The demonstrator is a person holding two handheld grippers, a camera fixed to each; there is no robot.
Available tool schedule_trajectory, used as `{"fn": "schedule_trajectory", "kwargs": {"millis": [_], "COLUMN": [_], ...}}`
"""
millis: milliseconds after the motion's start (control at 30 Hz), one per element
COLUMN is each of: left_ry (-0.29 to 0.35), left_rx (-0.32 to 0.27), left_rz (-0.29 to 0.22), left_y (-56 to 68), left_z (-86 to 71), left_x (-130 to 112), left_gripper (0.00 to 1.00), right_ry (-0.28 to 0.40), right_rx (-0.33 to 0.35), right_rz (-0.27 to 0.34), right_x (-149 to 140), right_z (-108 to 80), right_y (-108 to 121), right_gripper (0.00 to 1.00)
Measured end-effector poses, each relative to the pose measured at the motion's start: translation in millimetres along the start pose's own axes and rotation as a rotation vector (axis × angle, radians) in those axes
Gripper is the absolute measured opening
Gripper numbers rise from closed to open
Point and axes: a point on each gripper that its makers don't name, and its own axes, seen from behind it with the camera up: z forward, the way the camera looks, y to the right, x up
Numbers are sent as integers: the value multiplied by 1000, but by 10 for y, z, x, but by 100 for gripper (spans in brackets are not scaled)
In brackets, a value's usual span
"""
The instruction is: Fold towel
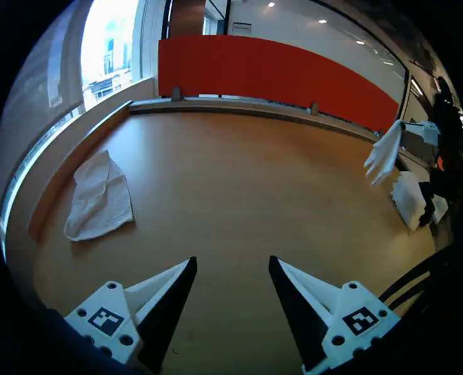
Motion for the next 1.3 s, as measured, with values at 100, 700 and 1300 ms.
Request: {"fn": "schedule_trajectory", "kwargs": {"millis": [100,700,1300], "left_ry": [-2,-9,-17], "left_rx": [2,10,14], "left_rz": [4,24,40], "left_y": [5,105,222], "left_z": [3,39,60], "left_x": [4,65,92], "left_gripper": [85,85,85], "right_ry": [-3,-33,-57], "right_rx": [-19,-104,-201], "right_rz": [14,27,37], "right_x": [-31,-219,-326], "right_z": [-47,-274,-562], "right_y": [171,1021,1876], "right_gripper": [2,2,2]}}
